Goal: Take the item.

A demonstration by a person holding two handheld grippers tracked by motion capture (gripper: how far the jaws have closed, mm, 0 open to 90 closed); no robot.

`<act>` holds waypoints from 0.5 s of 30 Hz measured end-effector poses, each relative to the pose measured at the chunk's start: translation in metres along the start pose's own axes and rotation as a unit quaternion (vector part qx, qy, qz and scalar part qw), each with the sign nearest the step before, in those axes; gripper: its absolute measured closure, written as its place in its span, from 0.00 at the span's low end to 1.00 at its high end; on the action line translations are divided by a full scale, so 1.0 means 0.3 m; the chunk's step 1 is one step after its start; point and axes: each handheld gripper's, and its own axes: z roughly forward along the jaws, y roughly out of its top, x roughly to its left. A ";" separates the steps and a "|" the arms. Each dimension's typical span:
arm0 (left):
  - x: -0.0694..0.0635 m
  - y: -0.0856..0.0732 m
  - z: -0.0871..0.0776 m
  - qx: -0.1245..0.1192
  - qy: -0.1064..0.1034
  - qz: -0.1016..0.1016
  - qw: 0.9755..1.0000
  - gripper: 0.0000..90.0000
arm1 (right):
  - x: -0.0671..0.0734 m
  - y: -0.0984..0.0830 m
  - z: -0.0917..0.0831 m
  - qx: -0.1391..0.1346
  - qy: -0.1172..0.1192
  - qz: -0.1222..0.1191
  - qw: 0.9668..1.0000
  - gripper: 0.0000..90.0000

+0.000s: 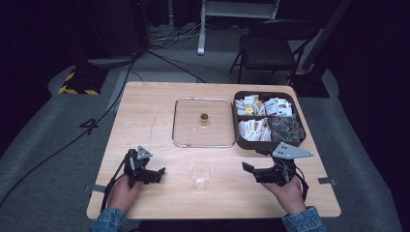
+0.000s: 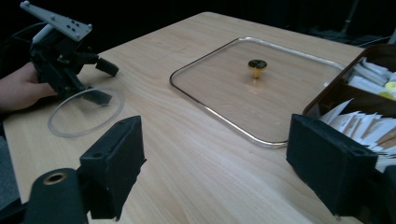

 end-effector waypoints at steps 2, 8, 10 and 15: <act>0.000 0.000 0.000 0.000 0.000 0.000 1.000 0.00 | -0.009 0.006 -0.006 -0.008 -0.006 0.002 1.000 0.22; 0.000 0.000 0.000 0.001 0.000 0.000 1.000 0.00 | -0.028 0.021 -0.030 -0.031 -0.023 0.008 0.999 0.22; 0.000 0.000 0.000 0.000 0.000 0.000 1.000 0.00 | -0.034 0.022 -0.035 -0.040 -0.026 0.008 0.999 0.22; 0.000 0.000 0.000 0.000 0.000 -0.001 1.000 0.00 | -0.052 0.017 -0.040 -0.053 -0.036 0.013 0.998 0.22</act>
